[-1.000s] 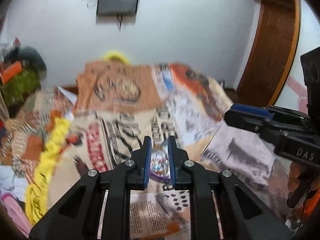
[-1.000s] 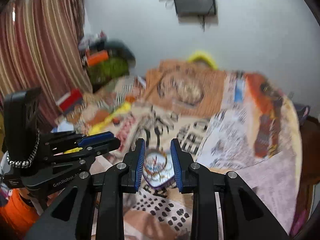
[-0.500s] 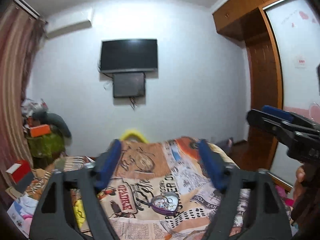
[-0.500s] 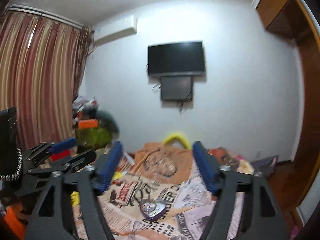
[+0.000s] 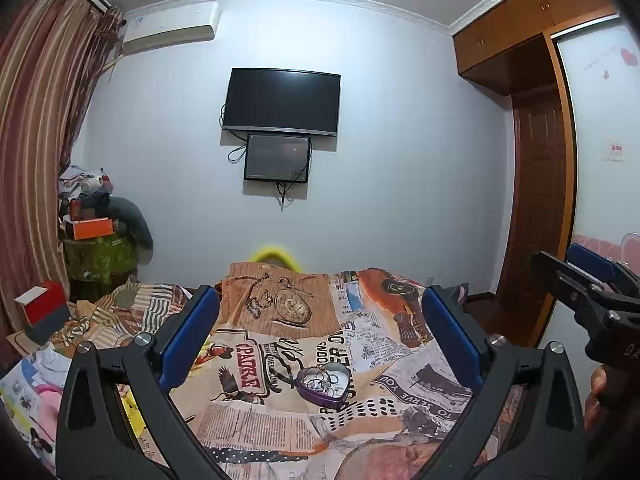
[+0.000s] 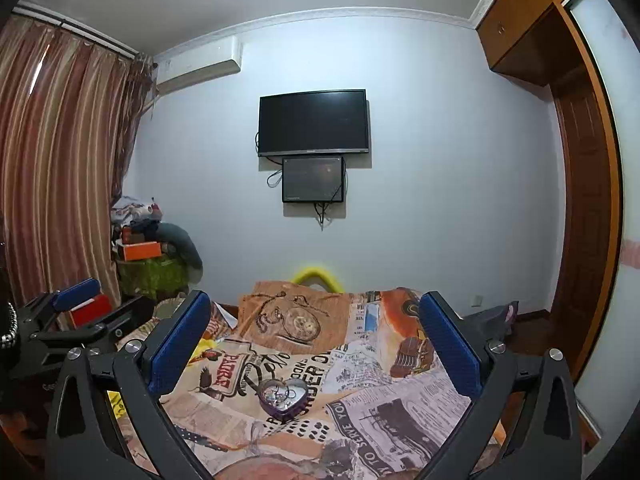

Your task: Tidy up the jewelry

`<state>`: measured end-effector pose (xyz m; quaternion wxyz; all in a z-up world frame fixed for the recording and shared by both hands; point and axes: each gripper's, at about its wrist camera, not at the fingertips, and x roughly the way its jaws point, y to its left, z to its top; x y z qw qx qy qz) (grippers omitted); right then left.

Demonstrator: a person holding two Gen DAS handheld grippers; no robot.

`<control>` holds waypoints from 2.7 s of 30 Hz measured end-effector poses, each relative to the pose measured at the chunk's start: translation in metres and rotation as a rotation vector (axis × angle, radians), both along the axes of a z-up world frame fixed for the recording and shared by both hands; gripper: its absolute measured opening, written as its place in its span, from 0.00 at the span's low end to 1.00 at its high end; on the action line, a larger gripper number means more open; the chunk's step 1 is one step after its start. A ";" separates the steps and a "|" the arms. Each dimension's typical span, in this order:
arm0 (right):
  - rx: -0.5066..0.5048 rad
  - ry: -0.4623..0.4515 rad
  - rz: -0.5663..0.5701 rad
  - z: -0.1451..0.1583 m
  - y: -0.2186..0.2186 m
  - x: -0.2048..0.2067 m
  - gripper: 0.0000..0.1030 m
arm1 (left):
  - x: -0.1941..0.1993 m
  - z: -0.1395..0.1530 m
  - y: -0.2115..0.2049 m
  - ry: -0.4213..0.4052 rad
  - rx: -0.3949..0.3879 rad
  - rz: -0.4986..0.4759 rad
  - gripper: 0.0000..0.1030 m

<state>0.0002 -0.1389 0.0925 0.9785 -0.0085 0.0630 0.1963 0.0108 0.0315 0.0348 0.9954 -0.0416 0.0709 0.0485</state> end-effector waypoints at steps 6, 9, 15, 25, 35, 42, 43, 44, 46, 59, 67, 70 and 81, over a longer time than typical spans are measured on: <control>-0.001 0.001 -0.001 -0.006 -0.010 -0.014 1.00 | 0.000 0.000 0.002 0.002 -0.007 0.000 0.99; -0.004 0.011 0.002 -0.008 -0.010 -0.015 1.00 | 0.002 -0.001 0.002 0.006 -0.009 0.000 0.99; -0.007 0.020 0.003 -0.010 -0.012 -0.015 1.00 | 0.003 -0.004 0.000 0.011 -0.001 0.007 0.99; -0.013 0.035 0.012 -0.008 -0.009 -0.014 1.00 | 0.008 -0.007 -0.002 0.024 0.007 0.001 0.99; -0.015 0.048 0.008 -0.008 -0.011 -0.011 1.00 | 0.010 -0.008 -0.003 0.028 0.008 -0.007 0.99; -0.014 0.049 0.005 -0.007 -0.011 -0.011 1.00 | 0.012 -0.008 -0.001 0.033 0.002 -0.010 0.99; -0.012 0.051 0.006 -0.006 -0.011 -0.011 1.00 | 0.011 -0.008 0.000 0.033 0.002 -0.010 0.99; -0.011 0.052 0.006 -0.008 -0.012 -0.010 1.00 | 0.012 -0.008 -0.001 0.033 0.002 -0.010 0.99; -0.008 0.056 0.005 -0.007 -0.012 -0.010 1.00 | 0.012 -0.009 0.000 0.033 -0.001 -0.011 0.99; 0.000 0.062 0.009 -0.010 -0.016 -0.009 1.00 | 0.013 -0.010 0.004 0.035 -0.019 -0.033 0.99; 0.000 0.061 0.006 -0.010 -0.016 -0.009 1.00 | 0.012 -0.010 0.006 0.031 -0.023 -0.027 0.99; 0.002 0.063 0.009 -0.010 -0.016 -0.008 1.00 | 0.012 -0.010 0.006 0.031 -0.025 -0.026 0.99; -0.007 0.063 0.011 -0.012 -0.013 -0.009 1.00 | 0.014 -0.011 0.004 0.038 -0.009 -0.041 0.99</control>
